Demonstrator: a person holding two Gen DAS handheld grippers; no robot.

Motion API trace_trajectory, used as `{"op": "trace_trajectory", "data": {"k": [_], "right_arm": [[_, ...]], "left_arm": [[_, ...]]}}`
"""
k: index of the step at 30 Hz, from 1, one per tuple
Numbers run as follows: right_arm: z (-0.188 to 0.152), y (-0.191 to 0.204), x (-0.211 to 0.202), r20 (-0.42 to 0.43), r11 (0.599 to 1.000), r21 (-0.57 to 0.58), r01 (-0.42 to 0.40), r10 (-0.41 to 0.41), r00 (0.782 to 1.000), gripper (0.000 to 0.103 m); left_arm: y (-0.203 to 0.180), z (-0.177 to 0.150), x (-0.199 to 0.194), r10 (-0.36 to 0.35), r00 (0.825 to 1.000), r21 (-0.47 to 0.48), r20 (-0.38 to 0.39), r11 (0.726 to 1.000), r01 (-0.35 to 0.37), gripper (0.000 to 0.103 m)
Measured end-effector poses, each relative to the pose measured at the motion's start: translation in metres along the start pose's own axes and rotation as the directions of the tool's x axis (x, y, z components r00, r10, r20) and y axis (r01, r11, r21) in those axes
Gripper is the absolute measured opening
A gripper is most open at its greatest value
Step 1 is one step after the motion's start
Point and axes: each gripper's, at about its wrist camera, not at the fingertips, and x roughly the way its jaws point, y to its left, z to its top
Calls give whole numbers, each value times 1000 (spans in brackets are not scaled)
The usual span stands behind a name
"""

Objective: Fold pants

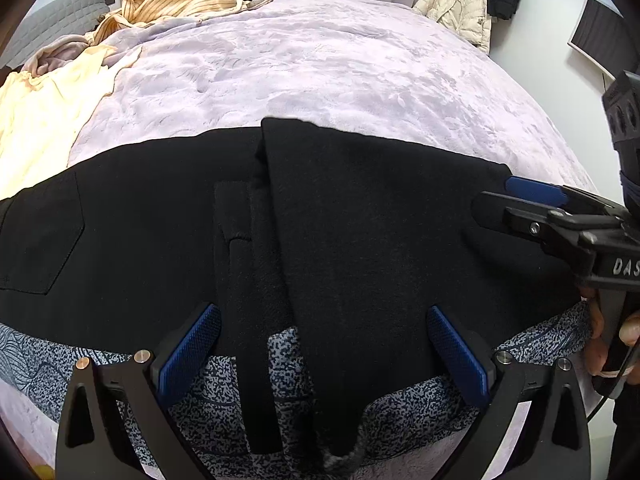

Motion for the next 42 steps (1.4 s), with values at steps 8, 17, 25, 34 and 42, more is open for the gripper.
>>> {"op": "trace_trajectory", "data": {"k": [8,17,25,34,42], "right_arm": [[-51,35,-50,43,989,-62,138,-135,990,94],[-39,44,-86,124,990,-10,137,-135,983,95],[-7,131,-27,75,953,-277,118,-101,992,95],[7,132,9,-39,969,-240,65,-76,996,103],[49,199,22,-14,905,-422,-58,57,998,103]], "left_arm": [[16,-12,-7,33,999,-23,5,999,-33,103],[62,-7,-61,12,992,-141,129,990,6,103],[124,-14,-34,184,983,-237,24,956,-173,103],[119,-27,-57,214,974,-168,80,966,-199,103],[173,-37,-39,194,981,-222,5,957,-188,103]]}}
